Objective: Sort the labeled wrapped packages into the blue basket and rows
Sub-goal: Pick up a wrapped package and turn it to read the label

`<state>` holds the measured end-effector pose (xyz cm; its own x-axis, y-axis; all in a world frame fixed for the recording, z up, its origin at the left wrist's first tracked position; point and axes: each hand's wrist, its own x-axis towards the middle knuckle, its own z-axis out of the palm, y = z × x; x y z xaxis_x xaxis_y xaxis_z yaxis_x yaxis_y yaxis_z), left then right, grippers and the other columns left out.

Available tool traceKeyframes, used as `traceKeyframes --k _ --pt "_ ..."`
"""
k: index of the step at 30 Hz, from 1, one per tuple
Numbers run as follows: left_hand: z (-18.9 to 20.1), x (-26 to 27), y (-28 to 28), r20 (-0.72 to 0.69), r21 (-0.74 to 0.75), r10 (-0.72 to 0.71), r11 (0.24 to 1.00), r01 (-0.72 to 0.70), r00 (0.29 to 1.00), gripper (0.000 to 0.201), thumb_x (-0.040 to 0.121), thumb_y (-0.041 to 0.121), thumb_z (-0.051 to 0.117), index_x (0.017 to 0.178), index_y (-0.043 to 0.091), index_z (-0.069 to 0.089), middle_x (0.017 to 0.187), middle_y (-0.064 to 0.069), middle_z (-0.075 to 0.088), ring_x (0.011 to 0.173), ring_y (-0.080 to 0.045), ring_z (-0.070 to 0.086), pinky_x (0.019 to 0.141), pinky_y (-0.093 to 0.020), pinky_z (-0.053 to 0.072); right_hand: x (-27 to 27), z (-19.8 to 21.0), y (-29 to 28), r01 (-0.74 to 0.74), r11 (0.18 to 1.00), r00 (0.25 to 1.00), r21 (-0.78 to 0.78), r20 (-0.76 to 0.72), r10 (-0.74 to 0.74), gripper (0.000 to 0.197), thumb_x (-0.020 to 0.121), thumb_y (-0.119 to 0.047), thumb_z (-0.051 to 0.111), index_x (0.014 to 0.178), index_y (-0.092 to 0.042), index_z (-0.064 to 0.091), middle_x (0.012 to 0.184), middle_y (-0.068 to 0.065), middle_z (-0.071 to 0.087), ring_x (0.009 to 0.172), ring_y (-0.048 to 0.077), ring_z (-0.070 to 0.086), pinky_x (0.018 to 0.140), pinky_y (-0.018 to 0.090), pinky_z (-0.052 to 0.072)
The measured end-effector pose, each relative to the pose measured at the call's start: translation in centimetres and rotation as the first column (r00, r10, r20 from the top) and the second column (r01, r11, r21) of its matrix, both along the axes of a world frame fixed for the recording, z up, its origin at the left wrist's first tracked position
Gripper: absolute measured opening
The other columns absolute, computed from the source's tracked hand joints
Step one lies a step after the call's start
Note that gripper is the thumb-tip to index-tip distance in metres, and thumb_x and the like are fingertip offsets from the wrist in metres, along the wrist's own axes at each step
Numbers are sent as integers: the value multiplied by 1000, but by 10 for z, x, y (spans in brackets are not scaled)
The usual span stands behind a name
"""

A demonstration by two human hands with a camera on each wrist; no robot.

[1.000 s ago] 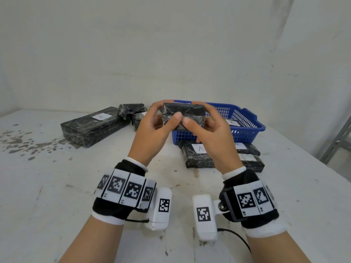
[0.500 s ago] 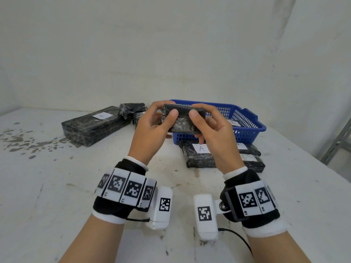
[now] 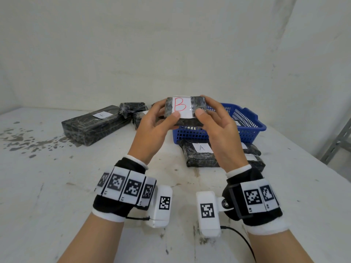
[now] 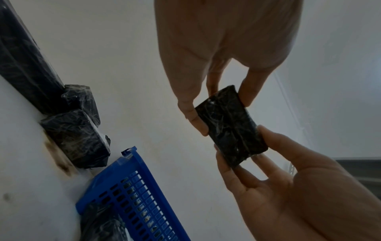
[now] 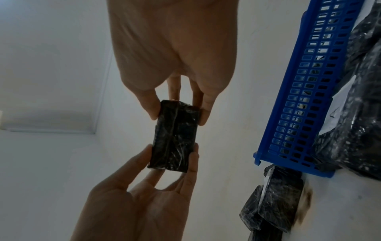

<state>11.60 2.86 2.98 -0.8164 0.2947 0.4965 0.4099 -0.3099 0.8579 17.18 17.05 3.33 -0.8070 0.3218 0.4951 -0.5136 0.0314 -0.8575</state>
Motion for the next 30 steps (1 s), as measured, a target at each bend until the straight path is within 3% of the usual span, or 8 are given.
traceKeyframes --k 5,8,11,17,22,25,27,30 --pt "1 2 0 -26 2 -11 1000 11 1000 36 96 10 55 131 5 52 116 -16 67 97 -19 66 74 -20 55 1 -1 1 14 999 1000 38 12 -14 37 94 -14 67 129 -21 58 107 2 76 99 11 72 87 23 55" --pt "1 2 -1 -28 -3 -7 1000 7 1000 33 96 10 56 129 5 54 114 -16 67 96 -20 66 72 -19 53 1 -1 1 34 995 999 95 32 -37 35 92 -19 69 125 -26 58 107 -2 73 86 7 70 75 23 57" --pt "-1 0 -1 -29 -8 -1 1000 1 1000 29 96 13 57 123 4 57 107 -10 68 93 -17 65 75 -23 55 1 -2 -1 45 987 998 155 39 -52 28 91 -18 71 113 -32 60 100 -9 71 70 2 66 59 17 50" --pt "-1 1 0 -58 -11 14 1000 -15 998 19 94 11 58 112 5 59 95 -6 66 81 -11 63 67 -20 53 1 -3 -1 41 988 999 152 18 -44 20 94 -18 67 113 -20 63 90 -9 66 55 -1 55 55 10 44" --pt "0 4 -1 -98 -55 0 998 -6 995 14 96 15 55 110 13 56 89 0 65 77 -2 64 65 -21 53 -1 -5 3 58 986 998 157 4 -59 10 95 -18 65 104 -16 65 77 -16 64 56 1 54 54 12 44" --pt "1 6 -1 -79 -70 12 997 -17 997 34 98 21 53 131 27 45 90 -2 65 74 -5 64 55 -24 51 0 -6 3 60 973 998 222 -20 -57 9 95 -17 66 101 -23 65 89 -15 68 64 12 55 57 18 47" --pt "1 5 -3 -33 -49 2 999 -4 999 41 98 13 53 137 23 44 90 2 61 71 -6 62 53 -27 51 -1 -6 2 42 978 999 206 -25 -38 14 96 -17 65 107 -25 63 102 -9 68 73 9 63 62 22 50" --pt "1 3 -3 -12 -50 -20 999 19 1000 40 96 3 51 133 17 50 109 1 60 77 -7 62 57 -26 52 -3 -5 3 -57 997 998 53 -5 57 35 96 -23 63 128 -30 55 118 9 66 87 12 70 64 26 52"
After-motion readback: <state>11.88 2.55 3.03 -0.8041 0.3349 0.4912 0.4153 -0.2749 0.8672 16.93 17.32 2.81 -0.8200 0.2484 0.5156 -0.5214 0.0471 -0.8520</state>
